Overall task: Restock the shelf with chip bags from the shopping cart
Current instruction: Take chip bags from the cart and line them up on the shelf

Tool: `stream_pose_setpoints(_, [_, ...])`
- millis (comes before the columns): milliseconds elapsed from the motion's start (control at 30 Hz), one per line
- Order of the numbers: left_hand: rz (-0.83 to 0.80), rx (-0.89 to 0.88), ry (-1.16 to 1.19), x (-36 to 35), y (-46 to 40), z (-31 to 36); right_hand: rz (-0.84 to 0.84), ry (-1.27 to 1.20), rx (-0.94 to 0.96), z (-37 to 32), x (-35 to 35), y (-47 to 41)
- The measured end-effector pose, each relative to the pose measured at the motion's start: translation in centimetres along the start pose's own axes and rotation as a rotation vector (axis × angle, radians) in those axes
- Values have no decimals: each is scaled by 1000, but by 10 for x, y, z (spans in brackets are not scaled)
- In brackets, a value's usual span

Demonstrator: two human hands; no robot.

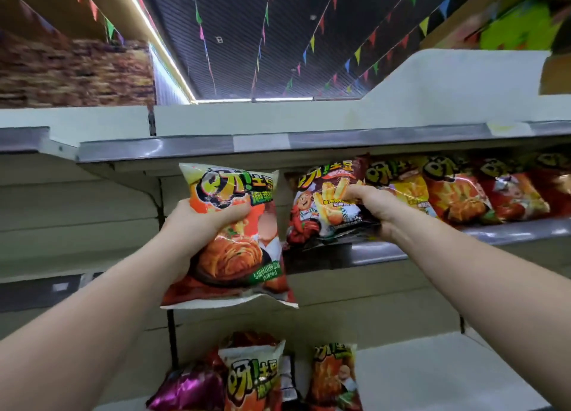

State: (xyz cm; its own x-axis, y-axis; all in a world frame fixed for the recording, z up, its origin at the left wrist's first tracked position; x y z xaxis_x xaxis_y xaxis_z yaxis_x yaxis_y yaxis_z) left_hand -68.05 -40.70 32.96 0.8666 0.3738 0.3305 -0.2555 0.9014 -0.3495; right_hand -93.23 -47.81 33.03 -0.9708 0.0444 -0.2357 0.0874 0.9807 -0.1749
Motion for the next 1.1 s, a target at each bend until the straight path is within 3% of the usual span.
stream_pose_setpoints(133, [-84, 83, 42, -31, -11, 13, -56, 12, -11, -2, 11, -48])
stream_pose_setpoints(467, [-78, 155, 73, -69, -54, 20, -91, 52, -33, 22, 4, -124])
stream_pose_setpoints(667, [-112, 116, 114, -77, -84, 21, -100, 275, 85, 20, -3, -161])
stream_pose_setpoints(800, [-143, 126, 116, -86, -101, 18, 43, 603, 193, 23, -12, -174])
stream_pose_setpoints(933, [-216, 155, 156, -103, -113, 17, 87, 730, 261, 24, -15, -171])
stream_pose_setpoints(1000, [-245, 171, 186, -116, -119, 19, 120, 710, 299, 19, -12, -167])
stream_pose_setpoints(1100, [-290, 176, 248, -138, -126, 23, 124, 494, 302, 12, -2, -158])
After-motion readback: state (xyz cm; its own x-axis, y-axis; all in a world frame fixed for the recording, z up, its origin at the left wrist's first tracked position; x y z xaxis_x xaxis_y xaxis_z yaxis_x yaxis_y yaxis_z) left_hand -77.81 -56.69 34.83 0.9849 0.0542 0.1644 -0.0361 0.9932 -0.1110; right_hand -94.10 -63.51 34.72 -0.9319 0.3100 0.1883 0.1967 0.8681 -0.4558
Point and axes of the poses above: each hand's wrist, its own y-axis away from the middle knuckle, its own x-axis out of the back of the hand, z = x × y, the point moved 2 cm from there along -y, towards the middle knuckle, and after that the axes turned 6 degrees about -y, right-handed, at the moved point
